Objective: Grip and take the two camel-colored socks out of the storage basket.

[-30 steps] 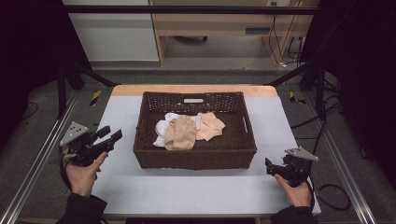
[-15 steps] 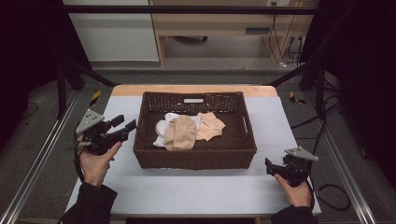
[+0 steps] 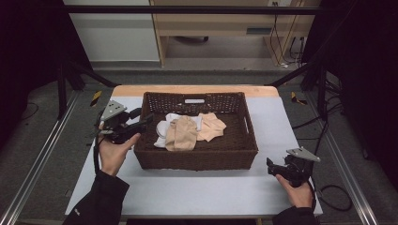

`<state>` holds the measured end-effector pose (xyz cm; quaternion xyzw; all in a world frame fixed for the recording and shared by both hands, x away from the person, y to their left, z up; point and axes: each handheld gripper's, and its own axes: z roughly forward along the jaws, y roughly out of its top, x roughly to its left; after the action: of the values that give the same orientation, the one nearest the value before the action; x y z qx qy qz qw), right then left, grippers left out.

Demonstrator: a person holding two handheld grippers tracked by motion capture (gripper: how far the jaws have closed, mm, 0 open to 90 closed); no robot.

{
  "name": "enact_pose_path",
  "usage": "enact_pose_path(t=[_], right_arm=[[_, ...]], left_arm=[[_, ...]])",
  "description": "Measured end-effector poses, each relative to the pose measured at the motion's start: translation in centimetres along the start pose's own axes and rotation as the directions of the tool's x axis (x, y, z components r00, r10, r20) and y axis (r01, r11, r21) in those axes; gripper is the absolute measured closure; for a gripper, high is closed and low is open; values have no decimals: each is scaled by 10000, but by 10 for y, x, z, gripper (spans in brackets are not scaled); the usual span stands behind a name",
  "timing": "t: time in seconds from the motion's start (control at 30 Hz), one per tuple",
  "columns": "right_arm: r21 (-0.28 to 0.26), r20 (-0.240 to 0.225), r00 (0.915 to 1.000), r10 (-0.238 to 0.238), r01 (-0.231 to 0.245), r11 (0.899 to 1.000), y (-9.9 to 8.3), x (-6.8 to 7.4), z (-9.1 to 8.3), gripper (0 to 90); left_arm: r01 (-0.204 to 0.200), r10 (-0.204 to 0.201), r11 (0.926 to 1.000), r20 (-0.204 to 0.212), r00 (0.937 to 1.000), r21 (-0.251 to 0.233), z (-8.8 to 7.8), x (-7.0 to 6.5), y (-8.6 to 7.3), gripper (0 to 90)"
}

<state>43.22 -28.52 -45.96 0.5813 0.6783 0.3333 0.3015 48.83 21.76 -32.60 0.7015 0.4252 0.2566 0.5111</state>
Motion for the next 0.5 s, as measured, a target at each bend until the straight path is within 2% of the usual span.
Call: enact_pose_path(t=[0.23, 0.43, 0.5], right_arm=[[-72, 32, 10000, 27, -27, 10000, 0, 0, -1, 46], [-210, 87, 9999, 143, -141, 9997, 1, -1, -2, 47], [-183, 106, 9999, 125, -123, 9998, 1, -1, -1, 47]], left_arm=[[-159, 160, 9999, 32, 9999, -33, 16, -7, 10, 425], [-209, 208, 9997, 88, 9997, 98, 35, -10, 13, 423], [-184, 183, 9998, 124, 9998, 104, 46, -12, 15, 422]])
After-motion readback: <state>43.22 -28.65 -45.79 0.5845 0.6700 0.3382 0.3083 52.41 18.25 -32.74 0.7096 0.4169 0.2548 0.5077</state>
